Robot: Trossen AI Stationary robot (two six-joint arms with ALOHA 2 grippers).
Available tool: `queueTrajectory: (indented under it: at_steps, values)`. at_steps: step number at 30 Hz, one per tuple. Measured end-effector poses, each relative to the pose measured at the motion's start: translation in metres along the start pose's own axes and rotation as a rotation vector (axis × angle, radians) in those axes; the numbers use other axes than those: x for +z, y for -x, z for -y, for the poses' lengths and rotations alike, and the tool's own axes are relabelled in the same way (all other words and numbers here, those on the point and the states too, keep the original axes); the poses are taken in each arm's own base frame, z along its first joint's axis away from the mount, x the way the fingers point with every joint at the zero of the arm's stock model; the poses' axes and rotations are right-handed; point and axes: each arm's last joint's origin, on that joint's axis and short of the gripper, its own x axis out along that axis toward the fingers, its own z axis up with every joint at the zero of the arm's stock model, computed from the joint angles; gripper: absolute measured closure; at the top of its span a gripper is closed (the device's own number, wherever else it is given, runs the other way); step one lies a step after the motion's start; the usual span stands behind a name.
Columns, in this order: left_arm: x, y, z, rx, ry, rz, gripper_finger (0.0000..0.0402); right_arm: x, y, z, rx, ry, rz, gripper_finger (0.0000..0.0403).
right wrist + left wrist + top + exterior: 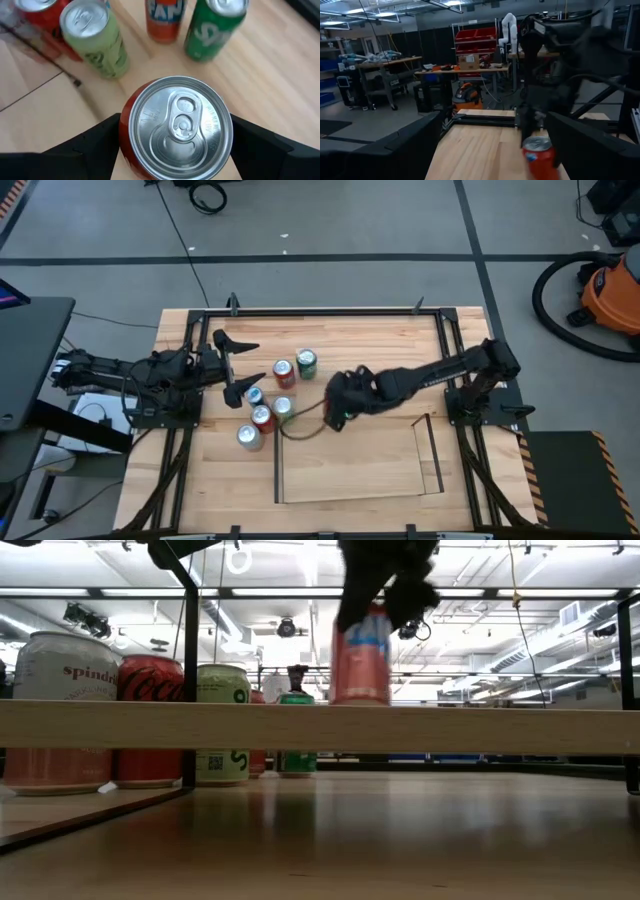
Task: Place canned beverage on shelf
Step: Put the bottom red soda can on the shelf
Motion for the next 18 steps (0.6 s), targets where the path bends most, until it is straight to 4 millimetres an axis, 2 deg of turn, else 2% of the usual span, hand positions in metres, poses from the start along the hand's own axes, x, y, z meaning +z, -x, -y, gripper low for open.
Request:
queueTrajectory:
  at_steps: [7,18]
  values:
    - [0.0,0.0,0.001,-0.033,0.002,0.003,0.0033,-0.035,0.024,-0.019,-0.032,-0.121,-0.023,0.0075]
    - [0.001,0.0,0.003,-0.092,-0.014,0.014,0.0033,-0.08,0.049,-0.041,-0.042,-0.145,-0.007,0.0075]
